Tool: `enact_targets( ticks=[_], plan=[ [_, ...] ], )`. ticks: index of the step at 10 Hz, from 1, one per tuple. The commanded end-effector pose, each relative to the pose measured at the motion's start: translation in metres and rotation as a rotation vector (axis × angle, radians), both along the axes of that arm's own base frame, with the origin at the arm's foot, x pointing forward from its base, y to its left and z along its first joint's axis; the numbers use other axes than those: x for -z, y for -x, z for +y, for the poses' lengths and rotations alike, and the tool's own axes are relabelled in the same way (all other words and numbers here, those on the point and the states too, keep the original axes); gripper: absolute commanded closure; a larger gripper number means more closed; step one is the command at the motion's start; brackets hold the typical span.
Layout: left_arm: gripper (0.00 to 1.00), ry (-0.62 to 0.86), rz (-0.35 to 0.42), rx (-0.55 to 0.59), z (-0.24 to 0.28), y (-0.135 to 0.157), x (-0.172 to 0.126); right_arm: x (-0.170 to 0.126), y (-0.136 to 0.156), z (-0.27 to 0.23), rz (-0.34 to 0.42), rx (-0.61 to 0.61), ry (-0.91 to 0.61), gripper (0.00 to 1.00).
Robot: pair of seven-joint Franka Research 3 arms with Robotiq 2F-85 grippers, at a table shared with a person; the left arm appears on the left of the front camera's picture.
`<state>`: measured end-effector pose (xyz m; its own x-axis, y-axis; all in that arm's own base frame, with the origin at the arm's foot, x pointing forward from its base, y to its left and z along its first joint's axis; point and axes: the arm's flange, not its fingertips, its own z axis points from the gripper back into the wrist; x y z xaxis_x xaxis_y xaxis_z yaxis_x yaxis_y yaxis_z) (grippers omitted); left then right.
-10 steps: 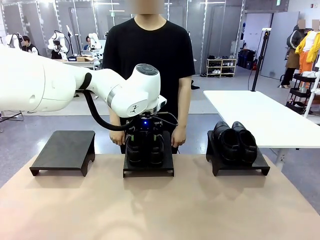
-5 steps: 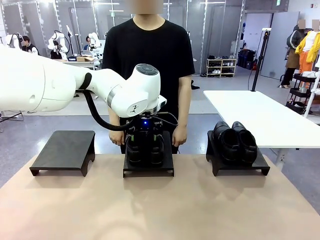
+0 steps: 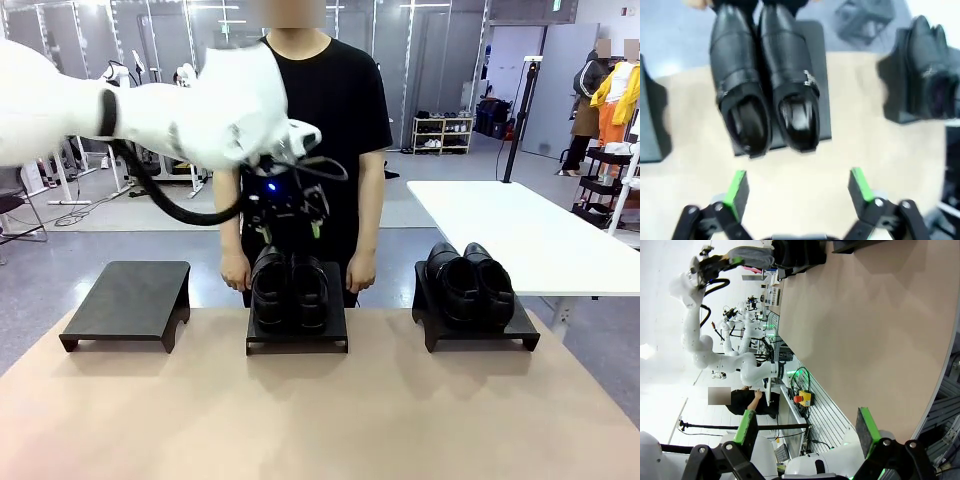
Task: Place the shoes on the stand as instructed by the person.
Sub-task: Pick up another pair of Shoes and place it on the Shoes Stand indicated by the person.
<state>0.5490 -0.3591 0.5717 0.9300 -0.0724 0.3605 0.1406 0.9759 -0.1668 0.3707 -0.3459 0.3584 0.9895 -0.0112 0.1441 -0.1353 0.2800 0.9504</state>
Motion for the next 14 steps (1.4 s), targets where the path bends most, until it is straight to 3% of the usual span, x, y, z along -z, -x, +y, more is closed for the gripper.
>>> enact_targets(
  ticks=[1,4,7,9,11,13,14],
  plan=[
    [0.00,0.018,0.072,0.099,0.071,0.049,-0.001,-0.001,0.003,0.003,0.002,0.004,0.013,0.00],
    [0.00,0.224,0.068,0.289,0.182,0.111,0.004,-0.001,0.003,0.003,0.002,0.004,0.013,0.00],
    [0.00,0.475,0.072,0.337,0.302,0.156,0.039,-0.001,0.003,0.003,0.002,0.004,0.013,0.00],
    [0.00,0.668,0.016,0.324,0.370,0.177,0.067,-0.001,0.003,0.003,0.002,0.004,0.013,0.00],
    [0.00,0.856,0.029,0.324,0.431,0.203,0.109,-0.001,0.003,0.003,0.002,0.004,0.013,0.00],
    [0.00,0.995,-0.027,0.339,0.472,0.223,0.145,-0.001,0.003,0.003,0.002,0.004,0.013,0.00],
    [0.00,1.052,-0.015,0.291,0.486,0.227,0.164,-0.001,0.003,0.003,0.002,0.004,0.013,0.00]
  ],
)
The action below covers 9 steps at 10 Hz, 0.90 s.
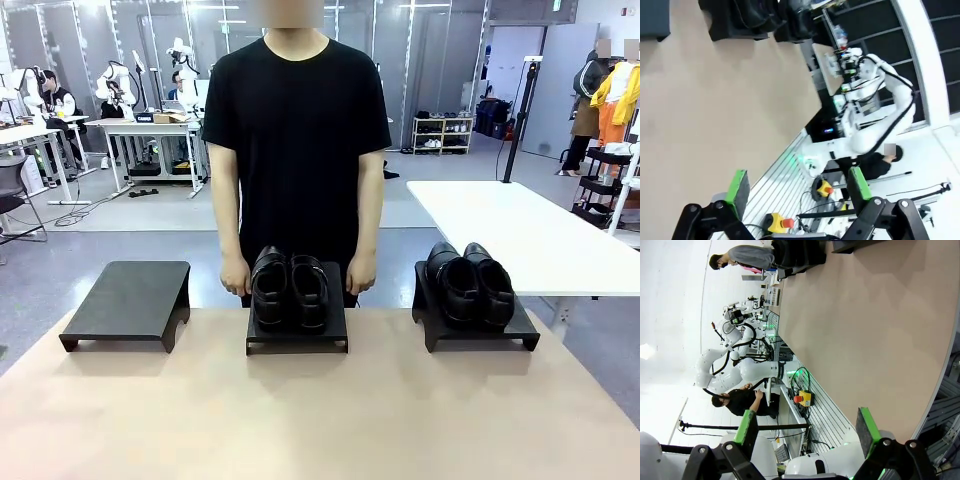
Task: Place the shoes on the stand as instructed by the person.
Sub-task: Pick up another pair of Shoes and place it on the Shoes Stand indicated by the person.
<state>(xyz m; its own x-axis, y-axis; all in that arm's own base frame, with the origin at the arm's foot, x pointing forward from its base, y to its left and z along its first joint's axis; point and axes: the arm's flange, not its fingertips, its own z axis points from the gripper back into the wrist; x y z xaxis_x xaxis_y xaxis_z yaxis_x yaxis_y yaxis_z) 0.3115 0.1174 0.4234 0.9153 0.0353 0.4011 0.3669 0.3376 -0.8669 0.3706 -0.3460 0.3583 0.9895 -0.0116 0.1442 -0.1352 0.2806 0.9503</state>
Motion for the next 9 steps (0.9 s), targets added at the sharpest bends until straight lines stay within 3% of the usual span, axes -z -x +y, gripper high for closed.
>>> enact_targets(
  ticks=[1,3,9],
  plan=[
    [0.00,0.095,0.073,-0.023,0.022,-0.005,0.031,-0.001,0.003,0.003,0.002,0.003,0.013,0.00],
    [0.00,0.126,0.076,-0.070,0.028,0.000,0.034,-0.001,0.003,0.003,0.002,0.003,0.013,0.00],
    [0.00,0.075,0.070,-0.037,0.025,0.010,0.037,-0.001,0.003,0.003,0.002,0.003,0.013,0.00]
  ],
)
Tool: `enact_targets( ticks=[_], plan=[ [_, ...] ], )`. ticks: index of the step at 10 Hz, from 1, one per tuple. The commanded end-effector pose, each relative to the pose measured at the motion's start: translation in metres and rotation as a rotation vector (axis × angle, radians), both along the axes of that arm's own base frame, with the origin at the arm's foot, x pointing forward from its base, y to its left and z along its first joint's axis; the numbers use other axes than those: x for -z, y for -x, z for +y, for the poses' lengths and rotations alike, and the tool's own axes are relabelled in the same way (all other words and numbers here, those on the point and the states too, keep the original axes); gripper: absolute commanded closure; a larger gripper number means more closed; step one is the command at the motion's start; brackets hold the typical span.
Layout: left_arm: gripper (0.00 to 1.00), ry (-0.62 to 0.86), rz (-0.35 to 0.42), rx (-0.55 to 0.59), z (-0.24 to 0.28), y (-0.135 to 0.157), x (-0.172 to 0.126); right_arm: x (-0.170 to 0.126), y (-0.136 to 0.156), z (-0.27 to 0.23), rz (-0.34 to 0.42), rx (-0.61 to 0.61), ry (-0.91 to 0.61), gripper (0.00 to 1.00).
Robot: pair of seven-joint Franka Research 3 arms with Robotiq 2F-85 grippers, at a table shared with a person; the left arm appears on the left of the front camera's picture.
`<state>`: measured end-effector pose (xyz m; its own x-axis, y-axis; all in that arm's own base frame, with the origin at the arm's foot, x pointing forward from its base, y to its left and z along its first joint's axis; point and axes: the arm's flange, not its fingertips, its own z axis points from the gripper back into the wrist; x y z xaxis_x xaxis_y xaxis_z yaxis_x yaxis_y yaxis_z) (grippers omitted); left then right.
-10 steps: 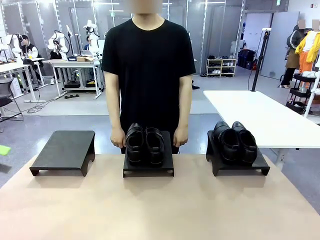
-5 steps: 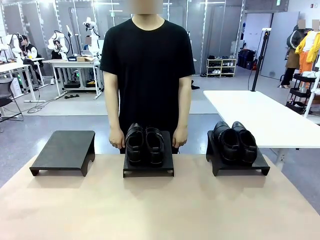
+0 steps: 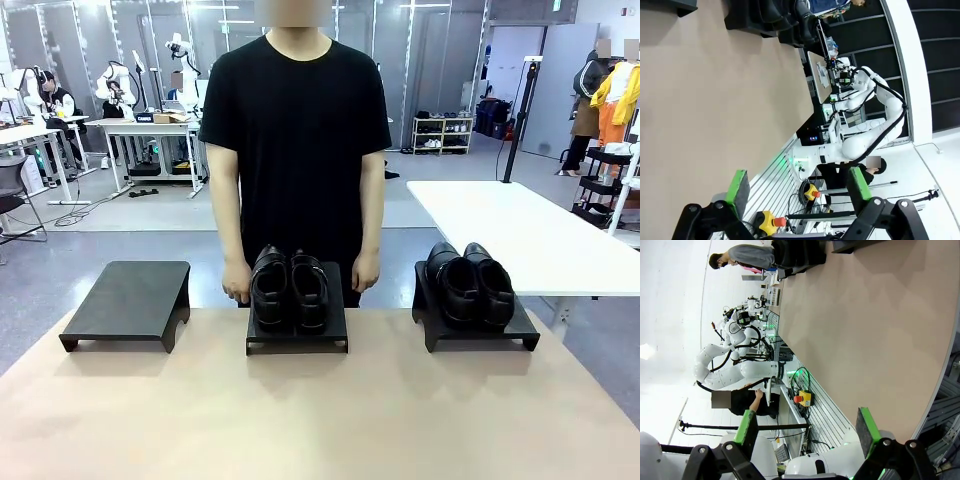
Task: Place the shoes on the stand as instructed by the person.
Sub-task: Pick up another pair of Shoes and place it on the Shoes Stand indicated by the person.
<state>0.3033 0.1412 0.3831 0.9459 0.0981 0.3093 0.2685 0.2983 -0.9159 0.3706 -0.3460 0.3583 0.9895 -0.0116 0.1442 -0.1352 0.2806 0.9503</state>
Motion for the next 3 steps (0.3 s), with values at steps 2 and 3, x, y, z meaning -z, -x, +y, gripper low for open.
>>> enact_targets(
  ticks=[2,3],
  plan=[
    [0.00,0.015,-0.025,0.006,0.0009,0.0021,-0.0036,-0.0015,0.0030,0.0030,0.002,0.003,0.013,0.00],
    [0.00,0.015,-0.025,0.006,0.0009,0.0021,-0.0036,-0.0015,0.0030,0.0030,0.002,0.003,0.013,0.00]
  ],
)
